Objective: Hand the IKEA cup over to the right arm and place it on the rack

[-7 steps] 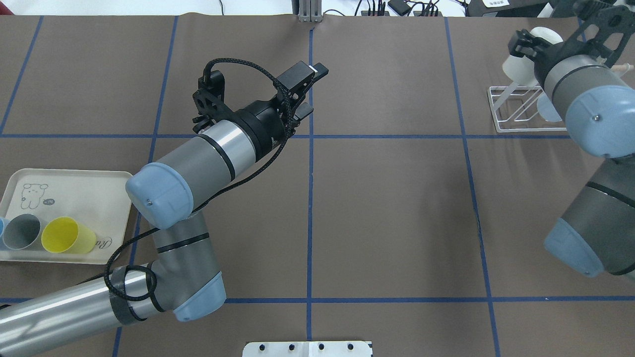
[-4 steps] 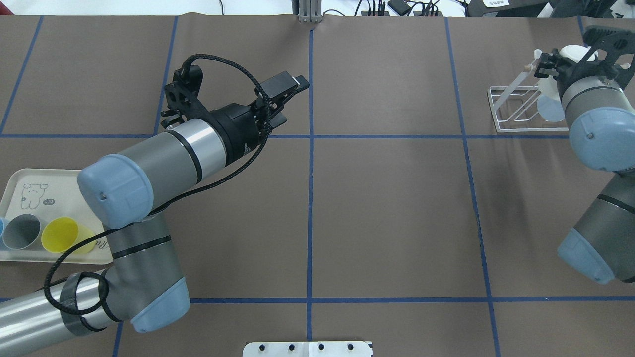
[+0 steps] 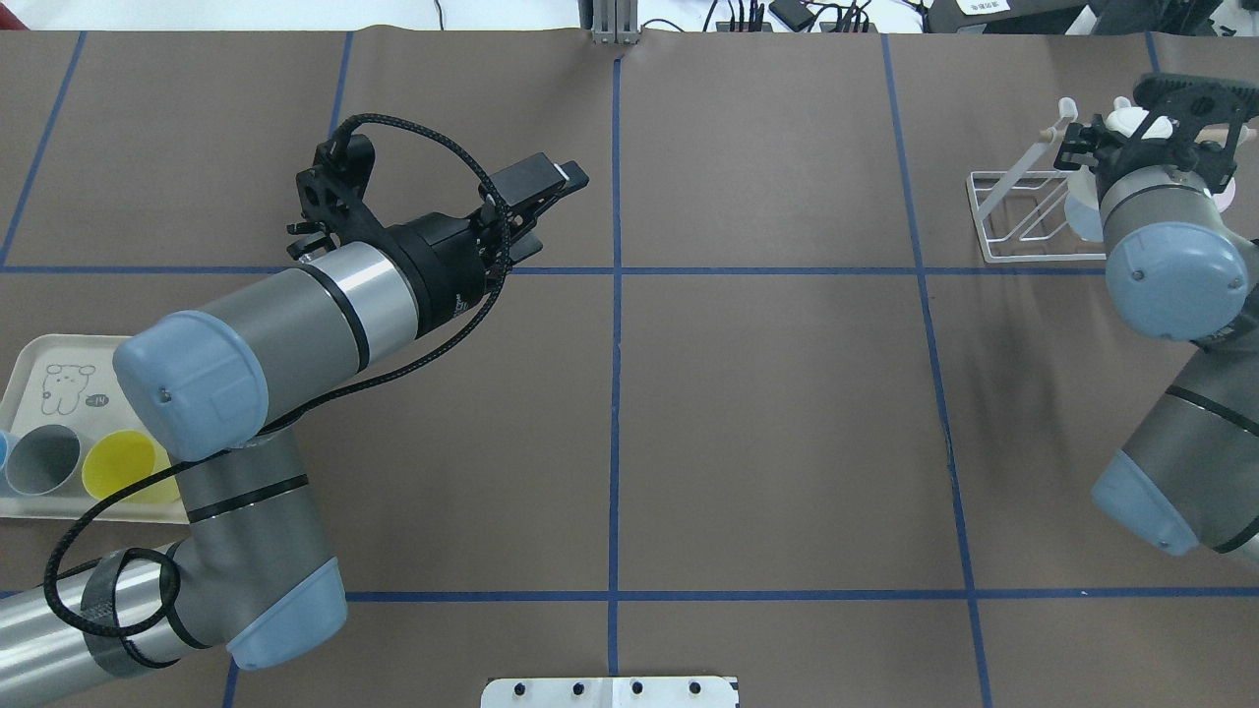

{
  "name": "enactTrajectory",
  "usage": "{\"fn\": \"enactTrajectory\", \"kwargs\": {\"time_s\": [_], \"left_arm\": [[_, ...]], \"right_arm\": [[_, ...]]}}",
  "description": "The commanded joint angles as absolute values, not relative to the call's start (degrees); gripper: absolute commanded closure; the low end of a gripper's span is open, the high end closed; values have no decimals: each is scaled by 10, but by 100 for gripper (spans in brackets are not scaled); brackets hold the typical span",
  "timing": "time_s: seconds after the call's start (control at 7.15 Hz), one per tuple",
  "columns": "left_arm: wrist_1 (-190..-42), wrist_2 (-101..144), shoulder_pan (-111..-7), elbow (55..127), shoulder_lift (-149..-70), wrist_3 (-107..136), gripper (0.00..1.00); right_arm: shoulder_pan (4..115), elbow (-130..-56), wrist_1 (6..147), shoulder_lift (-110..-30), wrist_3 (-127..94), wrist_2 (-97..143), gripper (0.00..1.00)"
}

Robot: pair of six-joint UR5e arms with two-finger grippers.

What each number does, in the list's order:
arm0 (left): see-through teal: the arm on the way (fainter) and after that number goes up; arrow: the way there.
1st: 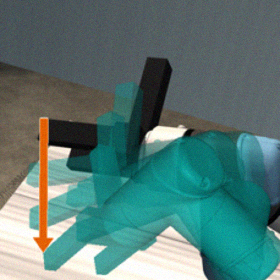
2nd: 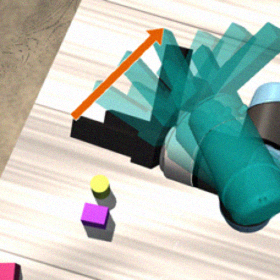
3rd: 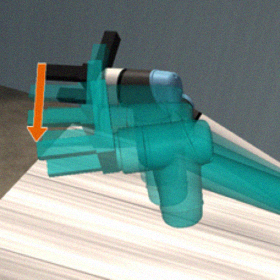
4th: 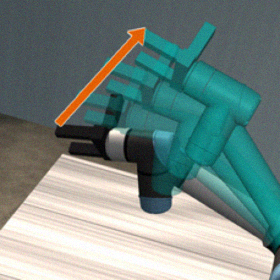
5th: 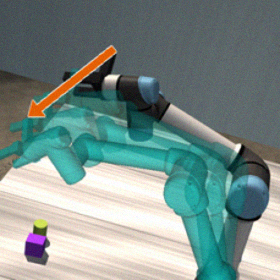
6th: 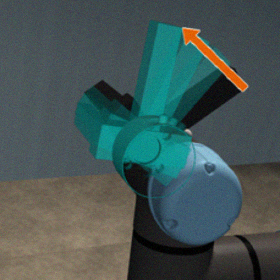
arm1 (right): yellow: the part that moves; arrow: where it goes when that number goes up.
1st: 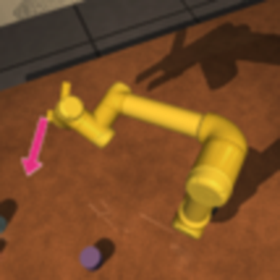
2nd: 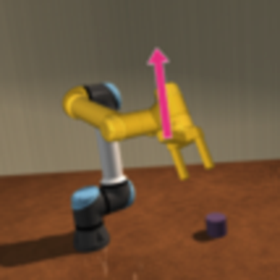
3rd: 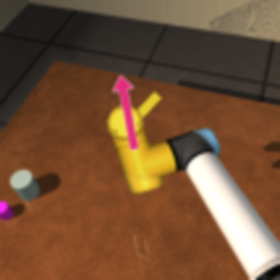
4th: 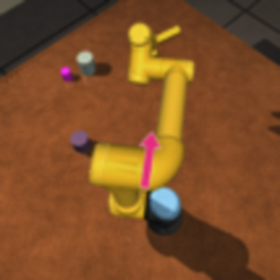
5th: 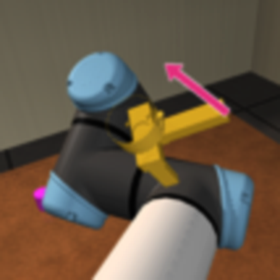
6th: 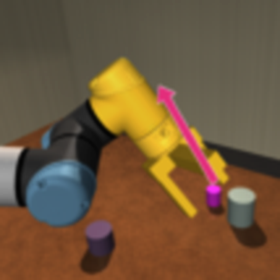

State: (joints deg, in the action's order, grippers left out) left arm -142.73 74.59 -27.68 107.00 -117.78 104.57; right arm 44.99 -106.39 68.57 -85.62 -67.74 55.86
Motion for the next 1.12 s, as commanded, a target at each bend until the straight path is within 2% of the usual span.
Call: {"fn": "enactTrajectory", "kwargs": {"time_s": [0.0, 0.98], "left_arm": [[-1427, 746, -277, 1071, -1174, 1047, 0], [-1427, 746, -275, 1071, -1172, 1053, 0]], "right_arm": [[439, -1057, 684, -855, -678, 558, 100], [433, -1043, 682, -846, -678, 558, 100]]}}
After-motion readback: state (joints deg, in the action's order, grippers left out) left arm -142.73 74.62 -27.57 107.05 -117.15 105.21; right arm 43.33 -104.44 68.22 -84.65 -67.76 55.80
